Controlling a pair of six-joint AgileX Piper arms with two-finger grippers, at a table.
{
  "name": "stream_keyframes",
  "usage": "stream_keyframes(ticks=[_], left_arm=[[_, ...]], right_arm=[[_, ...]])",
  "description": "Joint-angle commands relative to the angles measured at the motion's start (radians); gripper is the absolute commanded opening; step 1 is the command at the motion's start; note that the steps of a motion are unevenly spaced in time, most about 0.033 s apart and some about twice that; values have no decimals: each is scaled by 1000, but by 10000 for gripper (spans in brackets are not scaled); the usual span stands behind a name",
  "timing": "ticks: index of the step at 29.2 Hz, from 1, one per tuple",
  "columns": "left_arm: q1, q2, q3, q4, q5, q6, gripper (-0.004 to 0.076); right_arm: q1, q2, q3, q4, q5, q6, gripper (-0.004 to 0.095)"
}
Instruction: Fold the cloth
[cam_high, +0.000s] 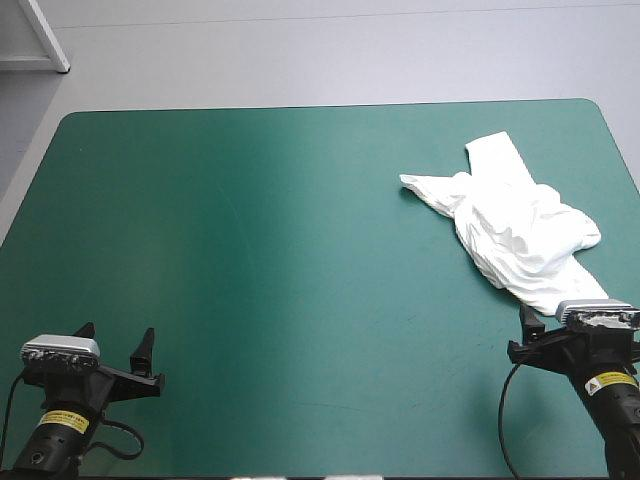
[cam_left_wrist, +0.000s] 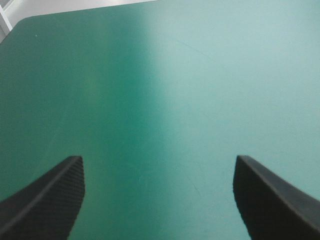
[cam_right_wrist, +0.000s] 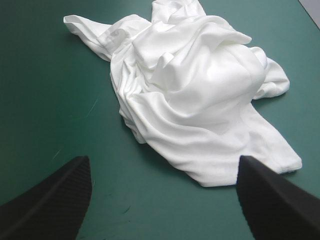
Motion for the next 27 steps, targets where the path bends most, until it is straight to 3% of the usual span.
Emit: stream_keyframes(ticks=[1, 5, 17, 27], left_arm=[[-2, 38, -58, -32, -31, -11, 595], [-2, 96, -74, -32, -22, -4, 595], [-2, 147, -206, -30, -5, -2, 595], [-2, 145, -302, -28, -3, -2, 595]], right_arm=[[-5, 39, -84, -72, -85, 76, 738], [-5, 186, -208, -156, -60, 147, 738], [-15, 811, -737, -187, 189, 178, 738], [-76, 1189, -997, -149, 331, 165, 738]])
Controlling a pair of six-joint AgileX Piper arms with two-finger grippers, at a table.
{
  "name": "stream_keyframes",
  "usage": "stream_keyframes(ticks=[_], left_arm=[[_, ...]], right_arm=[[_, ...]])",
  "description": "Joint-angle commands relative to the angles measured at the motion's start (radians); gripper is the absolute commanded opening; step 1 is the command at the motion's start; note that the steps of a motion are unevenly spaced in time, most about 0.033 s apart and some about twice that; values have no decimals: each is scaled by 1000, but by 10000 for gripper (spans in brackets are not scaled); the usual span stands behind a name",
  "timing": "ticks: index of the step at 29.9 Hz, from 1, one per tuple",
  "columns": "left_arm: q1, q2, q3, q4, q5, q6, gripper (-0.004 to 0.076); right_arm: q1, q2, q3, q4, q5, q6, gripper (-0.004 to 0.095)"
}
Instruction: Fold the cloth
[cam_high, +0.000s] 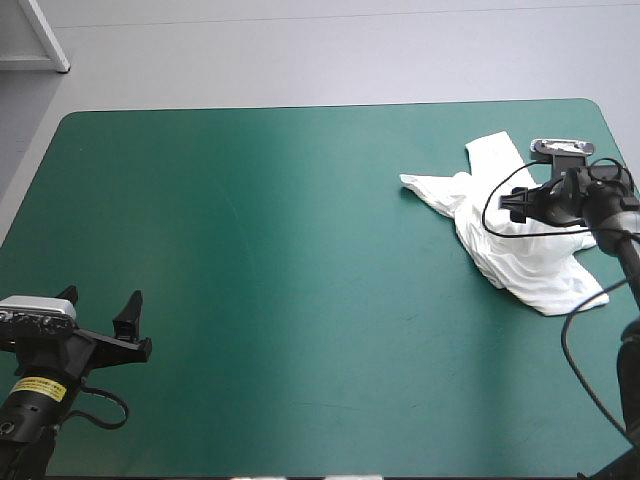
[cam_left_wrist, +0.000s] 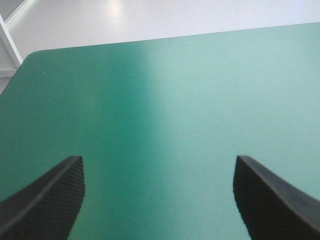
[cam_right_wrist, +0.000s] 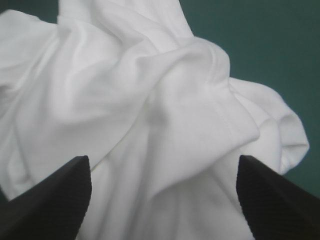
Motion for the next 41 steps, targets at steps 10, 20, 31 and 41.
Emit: stream_keyframes(ticks=[10, 20, 31, 41], left_arm=[[-2, 8, -53, -5, -70, 0, 595], [-2, 8, -53, -5, -73, 0, 595], [-2, 8, -53, -5, -78, 0, 595], [-2, 8, -53, -5, -78, 0, 595]], right_arm=[[-10, 174, -118, 205, 4, -150, 551], [50, 188, -147, 293, -21, -331, -17], [419, 188, -219, 356, 56, -461, -17], [743, 188, -219, 345, 78, -461, -17]])
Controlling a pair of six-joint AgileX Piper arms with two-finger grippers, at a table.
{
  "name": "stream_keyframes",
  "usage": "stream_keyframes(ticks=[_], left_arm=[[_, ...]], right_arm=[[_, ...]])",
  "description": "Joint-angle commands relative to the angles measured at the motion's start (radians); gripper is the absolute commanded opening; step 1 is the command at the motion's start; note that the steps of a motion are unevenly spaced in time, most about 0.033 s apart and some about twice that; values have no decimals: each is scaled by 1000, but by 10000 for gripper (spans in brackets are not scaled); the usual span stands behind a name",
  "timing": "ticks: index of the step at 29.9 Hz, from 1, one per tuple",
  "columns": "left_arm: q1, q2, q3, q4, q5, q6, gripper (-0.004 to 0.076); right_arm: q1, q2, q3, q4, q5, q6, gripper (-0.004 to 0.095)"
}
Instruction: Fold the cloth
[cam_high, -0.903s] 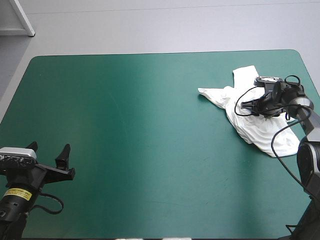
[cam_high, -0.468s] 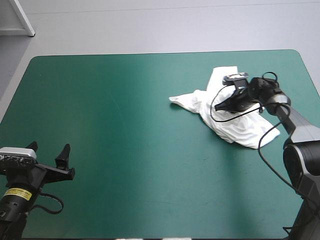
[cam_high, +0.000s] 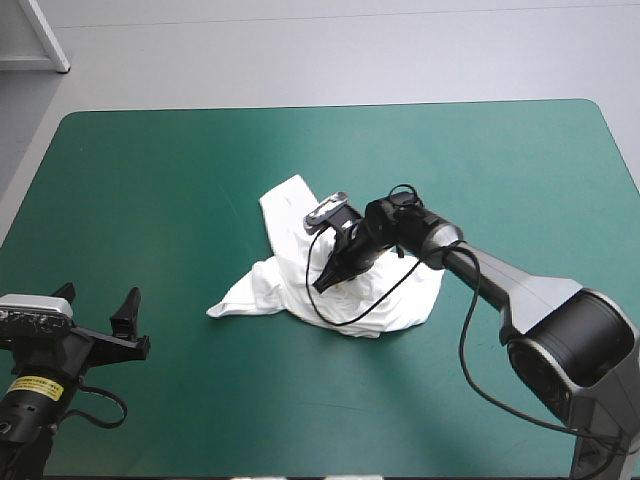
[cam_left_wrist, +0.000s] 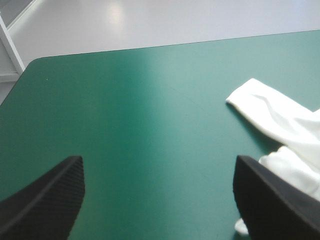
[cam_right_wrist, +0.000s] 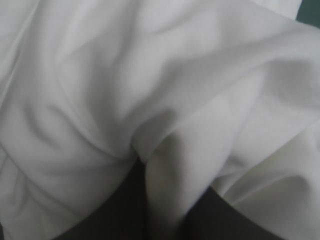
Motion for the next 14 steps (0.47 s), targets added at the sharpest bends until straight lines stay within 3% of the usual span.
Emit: stream_keyframes(ticks=[1, 5, 7, 9, 13, 14], left_arm=[[-2, 8, -37, -5, -78, -1, 595], [-2, 8, -37, -5, -78, -1, 595], [-2, 8, -37, -5, -76, -1, 595], [-2, 8, -37, -5, -74, -1, 595], [-2, 8, -37, -5, -74, -1, 595], [-2, 8, -37, -5, -74, -1, 595]], right_arm=[[83, -52, -34, 12, -13, -12, -17], [146, -52, -34, 12, -23, -10, 2], [154, -52, -34, 9, -38, -10, 97], [154, -52, -34, 9, -62, 2, 275], [154, -52, -68, 4, -68, 53, 778], [154, -52, -81, -4, -60, 71, 836]])
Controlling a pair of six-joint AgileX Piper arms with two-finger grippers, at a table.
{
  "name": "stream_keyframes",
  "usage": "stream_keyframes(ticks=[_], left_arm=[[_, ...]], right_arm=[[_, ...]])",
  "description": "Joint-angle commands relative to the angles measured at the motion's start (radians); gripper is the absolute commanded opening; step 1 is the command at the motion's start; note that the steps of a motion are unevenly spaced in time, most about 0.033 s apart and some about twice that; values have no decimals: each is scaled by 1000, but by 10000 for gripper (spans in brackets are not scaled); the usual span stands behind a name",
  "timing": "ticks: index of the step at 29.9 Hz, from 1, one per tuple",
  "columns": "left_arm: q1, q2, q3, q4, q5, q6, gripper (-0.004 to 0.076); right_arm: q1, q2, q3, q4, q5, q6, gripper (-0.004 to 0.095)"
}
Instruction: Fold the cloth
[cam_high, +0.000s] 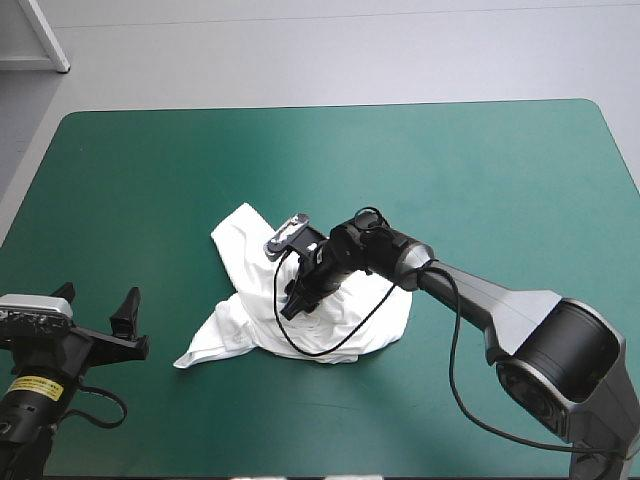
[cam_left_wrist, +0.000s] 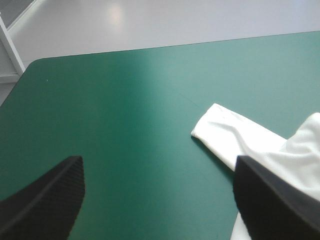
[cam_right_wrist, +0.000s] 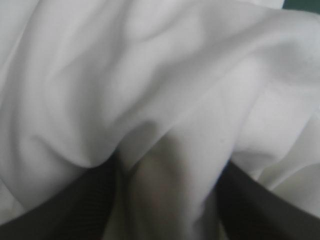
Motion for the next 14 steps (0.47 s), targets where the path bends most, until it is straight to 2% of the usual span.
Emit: stream_keyframes(ticks=[1, 7, 14], left_arm=[[-2, 8, -37, -6, -70, -1, 595], [-2, 10, -37, -6, -58, 82, 595], [-2, 40, -39, -13, -32, 95, 595]], right_arm=[[0, -52, -79, -18, -26, 65, 871], [0, -86, -220, -206, 118, 184, 813], [-2, -222, -265, -464, 379, 332, 792]])
